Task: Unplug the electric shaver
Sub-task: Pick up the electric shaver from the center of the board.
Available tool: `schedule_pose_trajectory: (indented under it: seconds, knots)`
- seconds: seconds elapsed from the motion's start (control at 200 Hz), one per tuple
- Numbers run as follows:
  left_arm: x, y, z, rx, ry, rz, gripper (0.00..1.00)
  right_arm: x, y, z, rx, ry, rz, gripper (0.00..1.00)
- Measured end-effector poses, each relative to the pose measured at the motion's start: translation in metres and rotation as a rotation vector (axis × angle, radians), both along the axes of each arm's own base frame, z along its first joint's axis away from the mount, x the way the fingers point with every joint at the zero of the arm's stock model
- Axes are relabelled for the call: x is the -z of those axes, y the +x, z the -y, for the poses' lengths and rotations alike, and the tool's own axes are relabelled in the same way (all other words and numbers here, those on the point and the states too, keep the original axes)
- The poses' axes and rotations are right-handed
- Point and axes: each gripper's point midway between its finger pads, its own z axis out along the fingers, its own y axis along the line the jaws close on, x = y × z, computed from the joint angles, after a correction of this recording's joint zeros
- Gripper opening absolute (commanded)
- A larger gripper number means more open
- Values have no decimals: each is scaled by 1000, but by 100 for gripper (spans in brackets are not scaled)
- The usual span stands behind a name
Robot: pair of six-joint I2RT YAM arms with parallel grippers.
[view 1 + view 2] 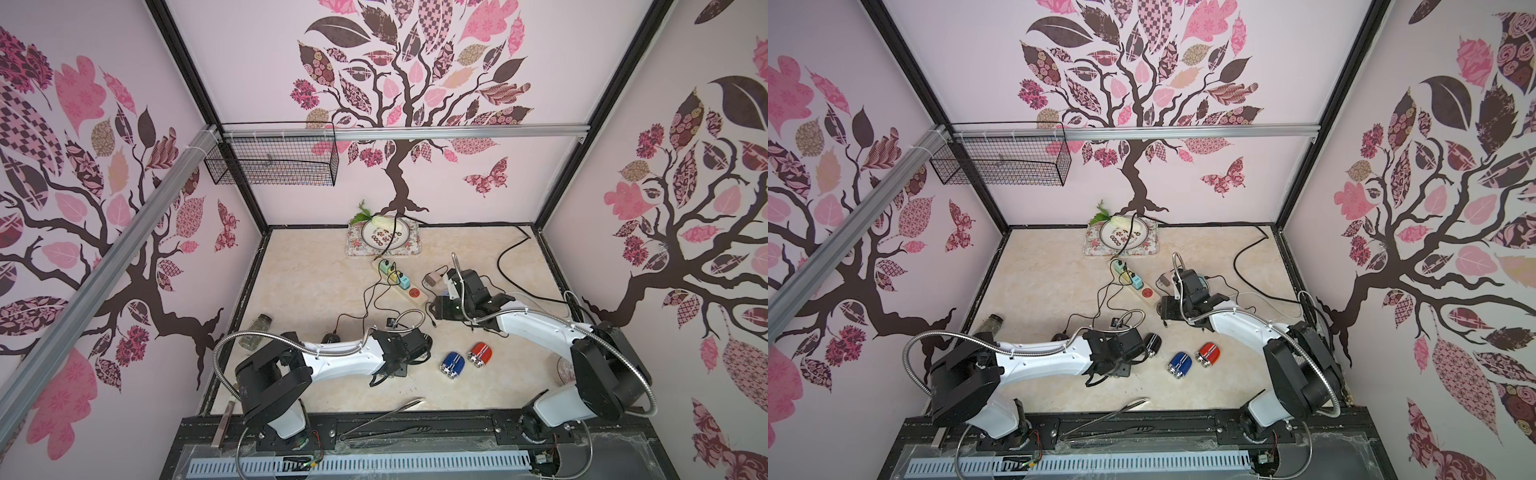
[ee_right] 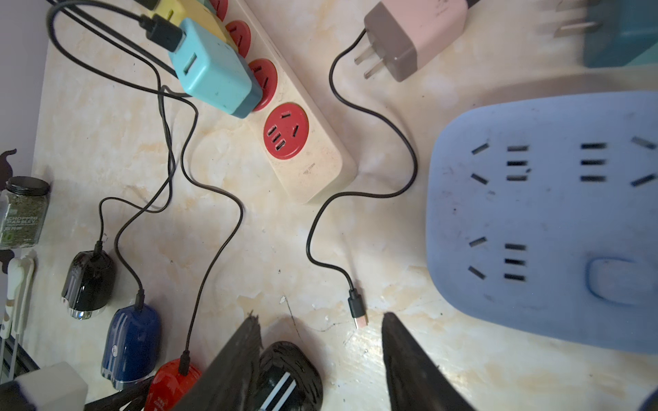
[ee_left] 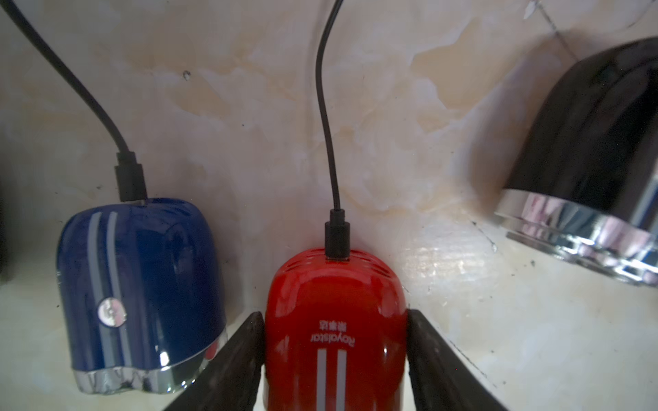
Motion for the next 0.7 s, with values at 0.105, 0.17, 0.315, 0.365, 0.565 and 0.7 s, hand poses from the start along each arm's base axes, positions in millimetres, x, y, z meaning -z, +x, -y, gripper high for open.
schedule_pose_trajectory:
  seconds: [0.105,0.17,0.315,0.365,0.565,0.7]
  knots:
    - [0,-1,0,1,5,7,62,0,-1,-1,-4,1,0,57]
    - [0,-3,1,-2,6,7,62,0,-1,-2,-4,2,0,57]
    - [2,-5,1,-10,3,9,61,0,-2,-3,-7,3,1,57]
    - [2,-5,1,-12,3,14,61,-1,-2,-4,-8,4,3,58]
    - [4,-6,1,-24,-2,27,62,-1,-2,-5,-8,5,3,60]
    - [6,-7,1,-37,-9,27,63,-2,-1,-6,-8,9,7,60]
